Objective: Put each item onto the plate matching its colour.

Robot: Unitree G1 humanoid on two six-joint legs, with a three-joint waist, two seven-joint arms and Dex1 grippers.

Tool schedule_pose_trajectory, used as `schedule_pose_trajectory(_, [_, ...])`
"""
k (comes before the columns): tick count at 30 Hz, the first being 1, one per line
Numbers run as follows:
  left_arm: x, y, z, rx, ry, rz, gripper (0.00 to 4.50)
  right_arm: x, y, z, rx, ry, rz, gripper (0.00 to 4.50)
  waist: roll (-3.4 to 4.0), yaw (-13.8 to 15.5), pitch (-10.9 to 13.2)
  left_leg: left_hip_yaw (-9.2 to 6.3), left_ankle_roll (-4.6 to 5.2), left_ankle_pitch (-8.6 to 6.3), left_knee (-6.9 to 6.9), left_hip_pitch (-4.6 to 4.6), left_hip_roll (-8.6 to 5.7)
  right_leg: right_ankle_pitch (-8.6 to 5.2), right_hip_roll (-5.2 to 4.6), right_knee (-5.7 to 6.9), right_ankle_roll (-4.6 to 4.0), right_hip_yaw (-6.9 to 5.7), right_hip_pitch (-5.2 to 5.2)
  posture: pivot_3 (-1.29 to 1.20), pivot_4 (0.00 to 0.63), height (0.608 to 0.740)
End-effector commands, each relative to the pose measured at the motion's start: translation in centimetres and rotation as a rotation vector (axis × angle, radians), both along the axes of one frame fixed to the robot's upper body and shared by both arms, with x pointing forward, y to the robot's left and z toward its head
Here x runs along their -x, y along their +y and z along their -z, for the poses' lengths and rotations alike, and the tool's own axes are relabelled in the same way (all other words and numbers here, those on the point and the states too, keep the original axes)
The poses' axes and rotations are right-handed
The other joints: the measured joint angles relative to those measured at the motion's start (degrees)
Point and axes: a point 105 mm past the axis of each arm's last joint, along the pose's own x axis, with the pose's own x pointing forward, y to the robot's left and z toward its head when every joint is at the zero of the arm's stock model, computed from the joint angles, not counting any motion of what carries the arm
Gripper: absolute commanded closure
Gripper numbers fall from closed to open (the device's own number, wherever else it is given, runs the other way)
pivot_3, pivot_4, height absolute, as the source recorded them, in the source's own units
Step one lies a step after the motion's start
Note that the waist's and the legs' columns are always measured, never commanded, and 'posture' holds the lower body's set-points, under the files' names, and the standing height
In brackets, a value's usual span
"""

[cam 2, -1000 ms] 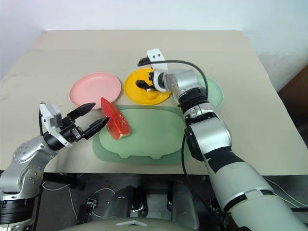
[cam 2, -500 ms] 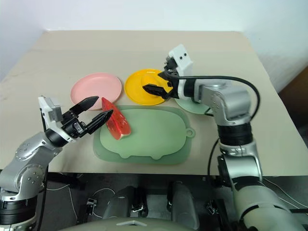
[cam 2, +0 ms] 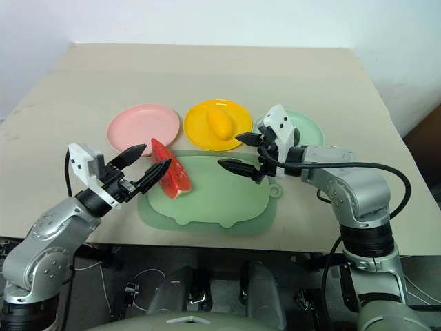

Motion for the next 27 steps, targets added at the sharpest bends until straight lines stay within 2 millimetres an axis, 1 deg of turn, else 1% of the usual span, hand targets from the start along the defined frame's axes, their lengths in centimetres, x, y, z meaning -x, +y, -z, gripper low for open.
schedule_pose_trajectory(1, [-0.4, -0.3, -0.4, -0.032, 0.013, -0.056, 0.00, -0.2, -0.3, -1.5, 0.008, -0.077, 0.007, 0.03, -0.01, 0.19, 0.00, 0.00, 0.00, 0.00, 0.00, 0.00, 0.00, 0.00, 0.00, 0.00, 0.00, 0.00, 0.01, 0.00, 0.150, 0.696])
schedule_pose_trajectory(4, [-1.7, 0.6, -0.1, -0.049, 0.054, -0.122, 0.00, -0.5, -1.0, -1.5, 0.029, -0.084, 0.023, 0.03, -0.01, 0.23, 0.00, -0.02, 0.01, 0.00, 0.01, 0.00, -0.01, 0.00, 0.00, -0.01, 0.00, -0.02, 0.04, 0.00, 0.150, 0.696])
schedule_pose_trajectory(6, [-2.2, 0.7, -0.1, -0.027, 0.070, -0.128, 0.00, -0.7, -1.4, -1.7, 0.037, -0.093, 0.034, 0.03, -0.01, 0.21, 0.00, -0.03, 0.01, 0.00, 0.03, 0.00, -0.01, 0.00, 0.00, 0.00, 0.00, -0.04, 0.06, 0.00, 0.150, 0.696])
schedule_pose_trajectory(8, [-2.7, 1.0, 0.6, -0.044, 0.100, -0.145, 0.00, -0.9, -1.7, -1.7, 0.042, -0.098, 0.044, 0.03, -0.02, 0.16, 0.00, -0.03, 0.01, 0.00, 0.04, 0.00, -0.01, 0.00, 0.00, 0.00, 0.01, -0.04, 0.07, 0.00, 0.150, 0.696])
schedule_pose_trajectory(12, [-3.0, 1.4, 2.0, -0.055, 0.137, -0.157, 0.00, -1.1, -2.0, -1.9, 0.045, -0.109, 0.059, 0.03, -0.02, 0.09, 0.00, -0.04, 0.01, 0.01, 0.04, 0.00, 0.01, 0.00, 0.04, 0.02, 0.01, -0.05, 0.05, 0.00, 0.150, 0.696])
schedule_pose_trajectory(17, [-2.9, 1.8, 3.1, -0.038, 0.179, -0.141, 0.00, -1.2, -2.3, -1.8, 0.062, -0.119, 0.076, 0.03, -0.02, 0.21, 0.00, -0.06, 0.01, 0.00, 0.06, 0.01, 0.01, 0.00, 0.00, 0.02, 0.01, -0.07, 0.08, 0.00, 0.150, 0.696])
schedule_pose_trajectory(22, [-2.9, 1.9, 2.8, -0.019, 0.185, -0.108, 0.00, -1.3, -2.3, -2.0, 0.068, -0.127, 0.083, 0.03, -0.02, 0.17, -0.01, -0.07, 0.01, 0.00, 0.10, 0.01, 0.01, 0.00, -0.01, 0.02, 0.00, -0.07, 0.10, 0.00, 0.150, 0.696])
schedule_pose_trajectory(27, [-2.8, 1.6, 1.9, 0.010, 0.181, -0.049, 0.00, -1.4, -2.2, -2.0, 0.071, -0.132, 0.087, 0.03, -0.02, 0.16, 0.00, -0.08, 0.01, 0.00, 0.10, 0.01, 0.01, 0.00, -0.01, 0.02, 0.01, -0.07, 0.10, 0.00, 0.150, 0.696])
